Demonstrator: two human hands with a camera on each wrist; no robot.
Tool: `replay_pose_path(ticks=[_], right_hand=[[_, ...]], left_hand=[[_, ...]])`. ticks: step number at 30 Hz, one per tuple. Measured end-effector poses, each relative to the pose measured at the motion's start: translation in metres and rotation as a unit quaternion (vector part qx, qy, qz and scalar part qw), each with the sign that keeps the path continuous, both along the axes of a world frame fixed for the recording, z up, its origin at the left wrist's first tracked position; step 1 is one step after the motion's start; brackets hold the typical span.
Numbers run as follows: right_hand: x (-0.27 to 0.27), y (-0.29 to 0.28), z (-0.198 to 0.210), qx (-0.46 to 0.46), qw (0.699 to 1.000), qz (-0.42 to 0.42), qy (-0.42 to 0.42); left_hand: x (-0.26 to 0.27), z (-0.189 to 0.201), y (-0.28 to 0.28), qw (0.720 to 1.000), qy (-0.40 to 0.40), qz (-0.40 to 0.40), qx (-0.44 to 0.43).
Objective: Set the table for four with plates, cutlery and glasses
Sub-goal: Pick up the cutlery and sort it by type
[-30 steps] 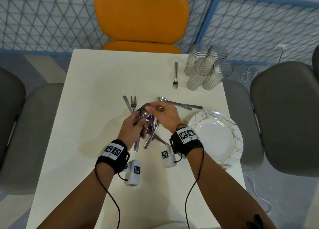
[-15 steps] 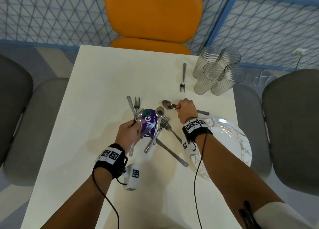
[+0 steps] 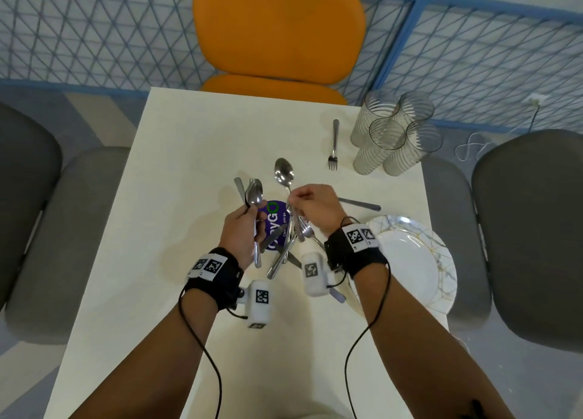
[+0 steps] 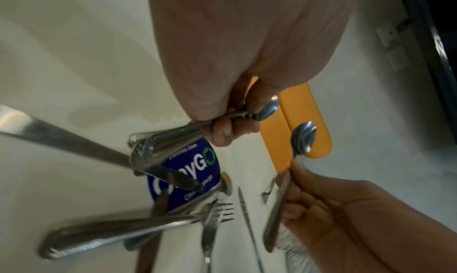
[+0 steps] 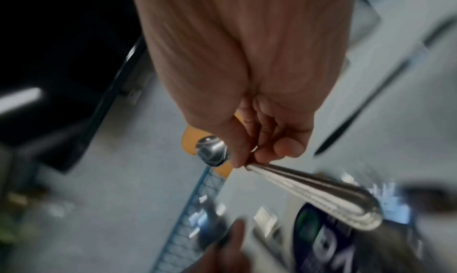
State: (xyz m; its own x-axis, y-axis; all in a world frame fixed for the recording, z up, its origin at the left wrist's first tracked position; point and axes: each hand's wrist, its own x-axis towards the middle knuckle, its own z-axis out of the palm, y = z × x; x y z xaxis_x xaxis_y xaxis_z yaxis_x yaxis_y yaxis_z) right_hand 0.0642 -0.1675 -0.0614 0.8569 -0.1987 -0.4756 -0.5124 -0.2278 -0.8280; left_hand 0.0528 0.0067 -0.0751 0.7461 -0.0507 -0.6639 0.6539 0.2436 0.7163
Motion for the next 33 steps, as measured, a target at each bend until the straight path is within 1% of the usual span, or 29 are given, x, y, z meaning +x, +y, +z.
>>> replay_pose_path(ticks=[1, 2, 5, 6, 8, 11, 13, 14, 16, 18, 20, 21, 23, 25, 27, 31, 33], right_hand=[[-0.007, 0.012, 0.002, 0.041, 0.999, -0.016, 0.002], [-0.013, 0.023, 0.002, 0.057, 0.998, -0.024, 0.004], [-0.025, 0.049, -0.001, 0.059, 0.997, -0.036, 0.017], [-0.027, 0.054, -0.004, 0.058, 0.997, -0.041, 0.019], [-0.030, 0.061, -0.006, 0.047, 0.998, -0.045, 0.021], [-0.032, 0.065, -0.006, 0.029, 0.999, 0.018, 0.010], [-0.027, 0.061, -0.010, 0.000, 0.998, 0.056, 0.007], [-0.023, 0.057, -0.012, -0.021, 0.998, 0.061, 0.011], [-0.010, 0.045, -0.020, -0.097, 0.994, 0.056, 0.014], [0.001, 0.031, -0.027, -0.192, 0.981, 0.033, 0.019], [0.010, 0.022, -0.035, -0.254, 0.967, -0.003, 0.030], [0.014, 0.020, -0.039, -0.284, 0.958, 0.000, 0.043], [0.019, 0.023, -0.045, -0.348, 0.933, 0.053, 0.075], [0.022, 0.028, -0.048, -0.389, 0.911, 0.101, 0.091], [0.024, 0.033, -0.052, -0.399, 0.907, 0.103, 0.085], [0.024, 0.040, -0.050, -0.371, 0.924, 0.066, 0.070], [0.025, 0.040, -0.046, -0.342, 0.937, 0.033, 0.056]], left_hand=[[0.002, 0.001, 0.000, 1.000, 0.004, 0.009, -0.019], [0.003, 0.001, 0.000, 0.999, 0.005, 0.010, -0.033], [0.003, 0.000, 0.004, 0.998, 0.002, -0.020, -0.052], [0.001, -0.001, 0.006, 0.999, -0.005, -0.026, -0.041], [-0.001, -0.005, 0.011, 0.999, -0.031, -0.034, 0.023], [0.001, -0.014, 0.023, 0.991, -0.070, -0.053, 0.106], [0.004, -0.016, 0.031, 0.986, -0.083, -0.057, 0.134], [0.005, -0.018, 0.034, 0.986, -0.081, -0.056, 0.137], [0.008, -0.021, 0.039, 0.989, -0.068, -0.047, 0.124], [0.010, -0.024, 0.045, 0.991, -0.055, -0.046, 0.115], [0.011, -0.028, 0.050, 0.991, -0.045, -0.050, 0.116], [0.012, -0.030, 0.052, 0.991, -0.041, -0.050, 0.121], [0.011, -0.031, 0.054, 0.989, -0.034, -0.049, 0.135], [0.011, -0.034, 0.055, 0.989, -0.026, -0.048, 0.134], [0.011, -0.036, 0.055, 0.991, -0.014, -0.052, 0.121], [0.011, -0.039, 0.057, 0.992, 0.001, -0.063, 0.105], [0.012, -0.036, 0.057, 0.992, -0.001, -0.074, 0.099]])
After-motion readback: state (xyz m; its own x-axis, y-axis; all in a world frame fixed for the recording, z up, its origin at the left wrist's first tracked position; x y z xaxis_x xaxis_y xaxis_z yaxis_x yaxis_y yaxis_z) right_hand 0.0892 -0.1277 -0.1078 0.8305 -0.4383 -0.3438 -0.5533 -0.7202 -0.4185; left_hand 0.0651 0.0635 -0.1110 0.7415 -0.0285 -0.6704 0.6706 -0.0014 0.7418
